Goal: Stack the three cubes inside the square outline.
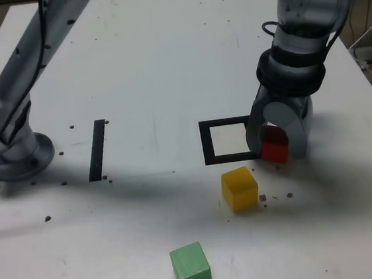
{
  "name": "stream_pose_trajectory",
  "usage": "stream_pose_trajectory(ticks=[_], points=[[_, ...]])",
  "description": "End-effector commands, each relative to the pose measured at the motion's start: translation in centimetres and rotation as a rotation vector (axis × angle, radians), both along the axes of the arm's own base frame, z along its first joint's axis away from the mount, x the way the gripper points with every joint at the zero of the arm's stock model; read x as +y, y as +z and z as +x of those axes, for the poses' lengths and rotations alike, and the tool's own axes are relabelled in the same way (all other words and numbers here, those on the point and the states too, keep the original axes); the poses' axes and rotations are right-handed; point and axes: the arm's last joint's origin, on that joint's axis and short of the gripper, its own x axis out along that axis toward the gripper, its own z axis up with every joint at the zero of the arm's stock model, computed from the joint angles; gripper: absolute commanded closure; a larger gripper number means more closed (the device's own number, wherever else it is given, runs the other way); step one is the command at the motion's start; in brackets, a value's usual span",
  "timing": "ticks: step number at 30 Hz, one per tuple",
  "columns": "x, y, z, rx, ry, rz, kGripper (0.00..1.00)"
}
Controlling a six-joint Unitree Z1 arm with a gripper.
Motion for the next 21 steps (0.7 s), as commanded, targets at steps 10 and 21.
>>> stream_pose_trajectory(ticks=[10, 21], points=[[1.0, 2.9, -4.4, -0.015, 0.228, 0.060, 0.76], [3.3, 2.2, -7.2, -0.045, 0.349, 0.017, 0.76]])
